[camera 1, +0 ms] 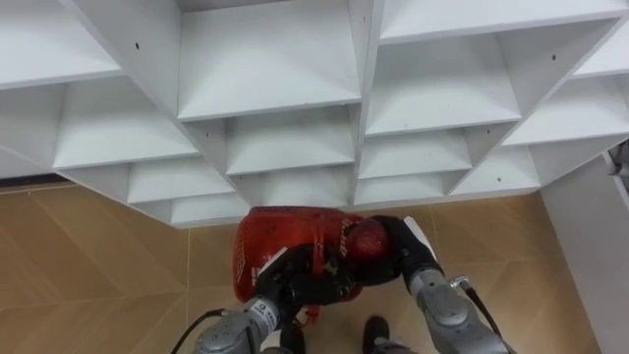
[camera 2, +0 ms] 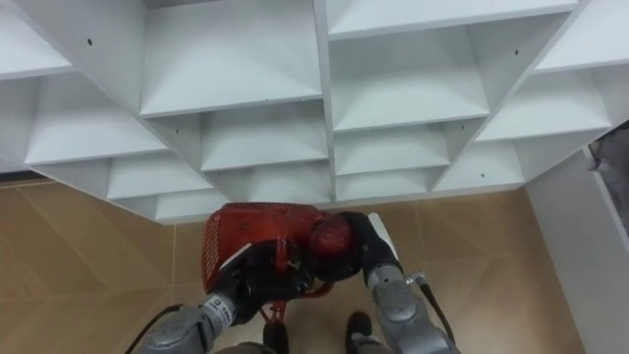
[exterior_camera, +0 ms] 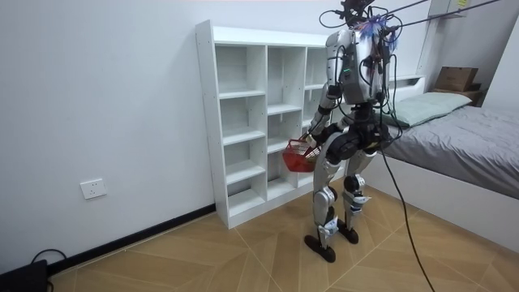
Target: Collect fruits from the closet
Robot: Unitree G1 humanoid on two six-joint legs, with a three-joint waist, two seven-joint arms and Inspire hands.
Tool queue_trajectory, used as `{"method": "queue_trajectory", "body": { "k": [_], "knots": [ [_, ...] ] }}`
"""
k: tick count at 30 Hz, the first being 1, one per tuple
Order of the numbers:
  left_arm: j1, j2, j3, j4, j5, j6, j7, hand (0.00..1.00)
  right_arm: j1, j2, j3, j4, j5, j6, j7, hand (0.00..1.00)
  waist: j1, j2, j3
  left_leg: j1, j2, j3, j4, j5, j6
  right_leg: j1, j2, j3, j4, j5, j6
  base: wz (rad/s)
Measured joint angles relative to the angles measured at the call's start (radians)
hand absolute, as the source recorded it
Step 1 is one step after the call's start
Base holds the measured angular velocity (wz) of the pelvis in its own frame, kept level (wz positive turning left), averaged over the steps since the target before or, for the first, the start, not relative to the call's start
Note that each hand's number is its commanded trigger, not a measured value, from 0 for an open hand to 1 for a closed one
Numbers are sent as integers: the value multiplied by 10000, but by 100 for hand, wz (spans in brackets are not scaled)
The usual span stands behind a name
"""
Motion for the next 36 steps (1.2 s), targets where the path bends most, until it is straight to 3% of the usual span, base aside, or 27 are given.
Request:
{"method": "queue_trajectory", "body": {
  "k": [9, 22, 36],
  "knots": [
    [13, -6, -2, 41, 7, 26, -88, 100, -5, 4, -8, 113, 433, 224, 595, 100, 1, 43, -24, -180, 27, -23, 41, -3, -7, -176, 10, 3, 16, 11, -13, 0],
    [-2, -4, -197, 59, -9, 25, -134, 100, -188, 20, -11, 929, 1970, 212, 1261, 100, -49, 44, -23, -125, 12, -47, 89, -10, -12, -125, 8, 36, 67, 16, -17, 0],
    [-119, 30, -288, 59, -10, 25, -987, 100, -206, 12, -11, 1138, 2096, 212, 1441, 100, -57, 51, -5, -133, 27, -22, 91, -15, -13, -132, -2, 26, 77, 15, -17, 0]
  ]
}}
